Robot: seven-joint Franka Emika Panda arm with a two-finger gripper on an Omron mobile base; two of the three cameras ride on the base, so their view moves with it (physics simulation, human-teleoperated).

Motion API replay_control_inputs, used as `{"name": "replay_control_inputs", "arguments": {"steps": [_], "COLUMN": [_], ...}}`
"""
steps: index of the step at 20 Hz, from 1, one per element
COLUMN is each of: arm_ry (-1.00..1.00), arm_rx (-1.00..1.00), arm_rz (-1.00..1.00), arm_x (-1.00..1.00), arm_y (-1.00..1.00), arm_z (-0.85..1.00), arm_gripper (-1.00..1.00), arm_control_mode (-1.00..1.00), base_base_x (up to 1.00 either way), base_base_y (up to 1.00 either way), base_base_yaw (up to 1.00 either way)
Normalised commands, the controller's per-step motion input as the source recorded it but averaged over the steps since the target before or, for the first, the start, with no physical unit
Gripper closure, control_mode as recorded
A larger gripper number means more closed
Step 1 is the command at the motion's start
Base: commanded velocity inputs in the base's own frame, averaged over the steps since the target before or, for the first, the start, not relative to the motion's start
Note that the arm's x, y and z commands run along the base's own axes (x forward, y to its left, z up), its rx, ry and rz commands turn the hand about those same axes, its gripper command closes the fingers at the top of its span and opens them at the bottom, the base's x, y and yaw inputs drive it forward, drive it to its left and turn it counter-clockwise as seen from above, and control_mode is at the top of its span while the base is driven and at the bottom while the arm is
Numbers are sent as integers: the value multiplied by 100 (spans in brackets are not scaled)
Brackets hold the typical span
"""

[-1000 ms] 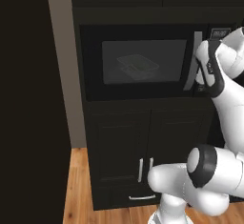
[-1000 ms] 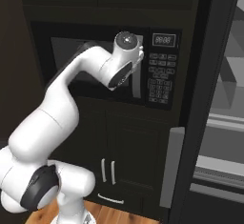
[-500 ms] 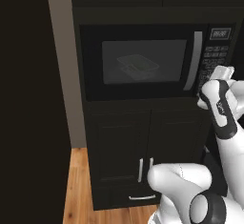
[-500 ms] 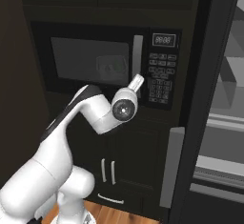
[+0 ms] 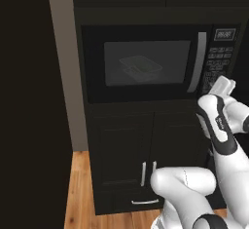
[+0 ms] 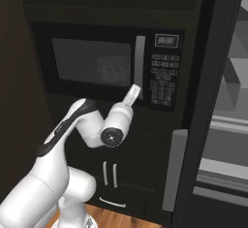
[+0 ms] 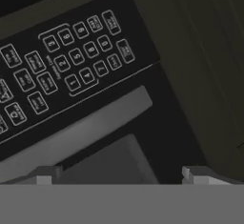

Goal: Place the tupperware containing the fish and corn meal in the microwave. Close the microwave door and press the start button to reheat the meal.

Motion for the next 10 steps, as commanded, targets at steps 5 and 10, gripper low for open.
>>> {"name": "replay_control_inputs", "arguments": {"steps": [5,10], "arm_ry": [-1,0], "arm_rx": [0,0], "arm_rz": [0,0], "arm_x": [-15,-17], "arm_y": [-32,-29], "arm_z": [0,0], "arm_gripper": [-100,-100], "arm_control_mode": [-100,-100], "base_base_x": [0,0], "base_base_y": [0,0], "base_base_yaw": [0,0]}}
